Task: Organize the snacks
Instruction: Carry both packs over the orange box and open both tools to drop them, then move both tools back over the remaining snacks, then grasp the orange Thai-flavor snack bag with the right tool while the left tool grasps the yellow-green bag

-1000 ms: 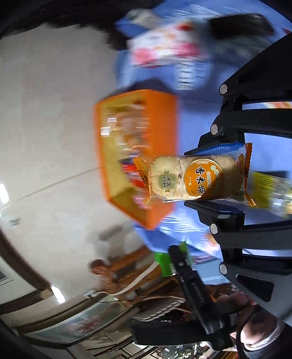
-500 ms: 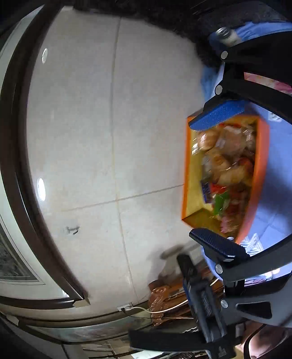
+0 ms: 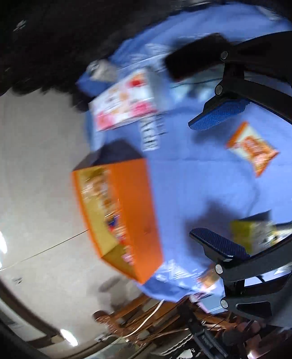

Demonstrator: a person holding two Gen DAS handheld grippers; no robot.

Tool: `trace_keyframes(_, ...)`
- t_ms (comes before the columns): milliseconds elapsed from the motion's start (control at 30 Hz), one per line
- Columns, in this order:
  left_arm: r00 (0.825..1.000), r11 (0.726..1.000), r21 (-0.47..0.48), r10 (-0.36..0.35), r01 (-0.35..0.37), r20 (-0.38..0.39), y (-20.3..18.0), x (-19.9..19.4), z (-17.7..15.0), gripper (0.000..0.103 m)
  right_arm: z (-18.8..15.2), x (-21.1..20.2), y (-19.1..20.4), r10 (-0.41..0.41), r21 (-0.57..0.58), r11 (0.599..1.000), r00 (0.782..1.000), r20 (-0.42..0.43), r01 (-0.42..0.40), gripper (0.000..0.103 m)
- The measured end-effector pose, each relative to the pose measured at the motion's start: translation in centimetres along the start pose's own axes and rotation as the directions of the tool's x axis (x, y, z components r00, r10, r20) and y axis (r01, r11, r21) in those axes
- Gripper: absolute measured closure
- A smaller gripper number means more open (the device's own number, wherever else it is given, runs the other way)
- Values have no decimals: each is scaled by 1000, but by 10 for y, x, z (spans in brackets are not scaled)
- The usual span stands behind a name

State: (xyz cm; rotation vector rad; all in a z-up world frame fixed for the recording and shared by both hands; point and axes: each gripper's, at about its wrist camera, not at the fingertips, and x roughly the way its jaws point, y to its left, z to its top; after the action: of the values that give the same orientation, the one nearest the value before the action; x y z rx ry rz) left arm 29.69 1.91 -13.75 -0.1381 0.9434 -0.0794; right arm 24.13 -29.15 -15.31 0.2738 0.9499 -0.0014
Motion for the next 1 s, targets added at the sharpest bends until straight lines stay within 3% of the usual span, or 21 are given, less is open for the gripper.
trace_keyframes(200,999,999,36,3,-2,-37,-1,-13,-37,4,-58,19,-17,-53,54,997,993,-104,59,14)
trace_keyframes(433,997,998,58,4,0,-77,2,-21,-58,4,-80,58,-32,-65,165,981,976,-210,101,14)
trace_keyframes(533,996,999,53,13,-8,-84,6,-21,-61,4,-83,73,-31,-86,161,979,970,-228,125,15)
trace_keyframes(600,996,999,49,25,-21,-90,9,-20,-61,4,-85,84,-28,-116,136,979,963,-244,152,23)
trace_keyframes(667,995,999,39,34,-31,-91,13,-21,-61,4,-88,89,-22,-160,86,979,958,-238,185,45)
trace_keyframes(733,995,999,23,38,-36,-94,18,-20,-61,4,-90,88,-13,-195,4,980,953,-231,201,60)
trace_keyframes(867,990,1000,3,22,-22,-137,17,-11,-62,4,-96,80,-11,-190,-25,982,955,-227,189,65)
trace_keyframes(1000,985,1000,-3,12,-13,-174,0,2,-67,4,-106,54,-12,-134,6,990,969,-209,138,65)
